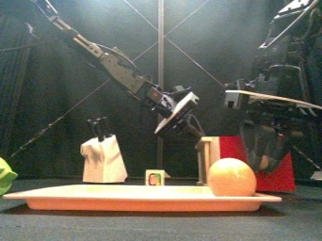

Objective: Open drawer

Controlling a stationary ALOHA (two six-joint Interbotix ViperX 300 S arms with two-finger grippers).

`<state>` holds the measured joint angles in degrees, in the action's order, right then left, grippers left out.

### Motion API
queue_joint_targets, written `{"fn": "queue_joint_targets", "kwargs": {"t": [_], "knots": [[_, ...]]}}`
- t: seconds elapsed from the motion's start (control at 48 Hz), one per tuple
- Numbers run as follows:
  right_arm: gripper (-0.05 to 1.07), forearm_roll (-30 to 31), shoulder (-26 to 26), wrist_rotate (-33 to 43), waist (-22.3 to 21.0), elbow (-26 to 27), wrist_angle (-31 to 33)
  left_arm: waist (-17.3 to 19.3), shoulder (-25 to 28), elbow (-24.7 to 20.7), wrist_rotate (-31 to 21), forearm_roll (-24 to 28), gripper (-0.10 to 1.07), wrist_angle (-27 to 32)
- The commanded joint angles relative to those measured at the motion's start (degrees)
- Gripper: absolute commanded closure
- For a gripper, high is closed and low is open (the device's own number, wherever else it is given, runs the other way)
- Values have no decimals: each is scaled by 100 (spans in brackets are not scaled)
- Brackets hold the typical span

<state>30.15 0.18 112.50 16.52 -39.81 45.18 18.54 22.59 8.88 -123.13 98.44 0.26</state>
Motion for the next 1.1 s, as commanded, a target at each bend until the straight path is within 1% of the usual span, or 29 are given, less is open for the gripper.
{"fn": "queue_joint_targets", "kwargs": {"t": [0.0, 0.458, 0.729, 0.833, 1.0, 1.083], "knots": [[62, -88, -53, 0, 176, 114, -35, 18, -18, 9, 9, -9, 68, -18], [62, -105, 53, -18, 264, 413, 211, 18, -18, 9, 9, -53, 68, -18], [60, -62, 97, 9, 220, 360, 334, 0, -18, 9, 9, -53, 68, -18], [54, -53, 132, 18, 220, 360, 325, 0, -18, 9, 9, -53, 68, -9], [36, -44, 167, -35, 229, 422, 334, -9, -26, 9, 9, -53, 68, -18], [28, -44, 149, -44, 255, 457, 352, -18, -44, 9, 9, -53, 68, -18]]}}
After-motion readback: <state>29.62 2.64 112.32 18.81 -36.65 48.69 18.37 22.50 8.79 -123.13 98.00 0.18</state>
